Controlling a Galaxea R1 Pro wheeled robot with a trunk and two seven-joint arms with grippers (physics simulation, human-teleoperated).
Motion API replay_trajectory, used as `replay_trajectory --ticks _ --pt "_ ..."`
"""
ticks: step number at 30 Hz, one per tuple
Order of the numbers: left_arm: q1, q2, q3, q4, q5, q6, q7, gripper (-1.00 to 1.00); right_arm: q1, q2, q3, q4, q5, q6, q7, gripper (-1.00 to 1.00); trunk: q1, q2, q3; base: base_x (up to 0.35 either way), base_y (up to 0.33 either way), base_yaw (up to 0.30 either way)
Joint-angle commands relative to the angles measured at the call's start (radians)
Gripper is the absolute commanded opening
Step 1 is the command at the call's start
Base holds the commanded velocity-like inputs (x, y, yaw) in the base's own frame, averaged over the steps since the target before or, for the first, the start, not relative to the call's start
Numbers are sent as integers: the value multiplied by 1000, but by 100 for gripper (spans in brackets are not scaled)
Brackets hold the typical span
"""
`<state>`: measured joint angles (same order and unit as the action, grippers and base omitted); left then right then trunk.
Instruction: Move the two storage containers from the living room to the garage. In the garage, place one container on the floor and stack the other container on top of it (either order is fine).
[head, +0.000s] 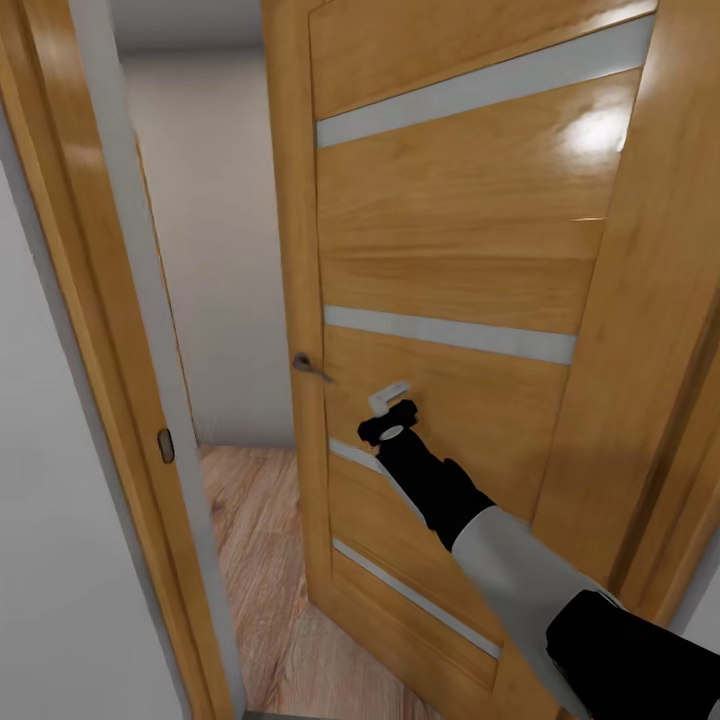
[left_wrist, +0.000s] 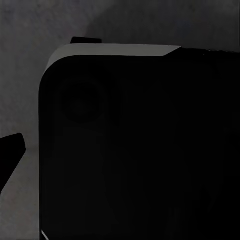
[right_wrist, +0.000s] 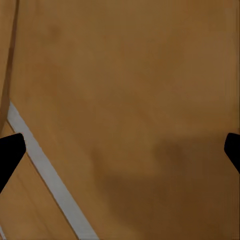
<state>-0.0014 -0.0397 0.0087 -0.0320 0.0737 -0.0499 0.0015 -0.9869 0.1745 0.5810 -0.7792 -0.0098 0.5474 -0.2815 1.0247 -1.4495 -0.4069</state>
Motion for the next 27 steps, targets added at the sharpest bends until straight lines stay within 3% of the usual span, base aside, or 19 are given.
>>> replay_trajectory --ticks 1,14,27 --pt "0 0 0 0 8 -2 0 100 -1 0 4 0 -2 7 -16 100 0 -1 -1 244 0 0" --pt "0 0 -1 0 8 -4 0 100 -1 0 18 0 43 23 -40 100 0 -1 -1 296 0 0" --pt "0 0 1 0 8 -4 0 100 -1 0 19 -1 52 27 -41 100 0 -1 -1 32 0 0"
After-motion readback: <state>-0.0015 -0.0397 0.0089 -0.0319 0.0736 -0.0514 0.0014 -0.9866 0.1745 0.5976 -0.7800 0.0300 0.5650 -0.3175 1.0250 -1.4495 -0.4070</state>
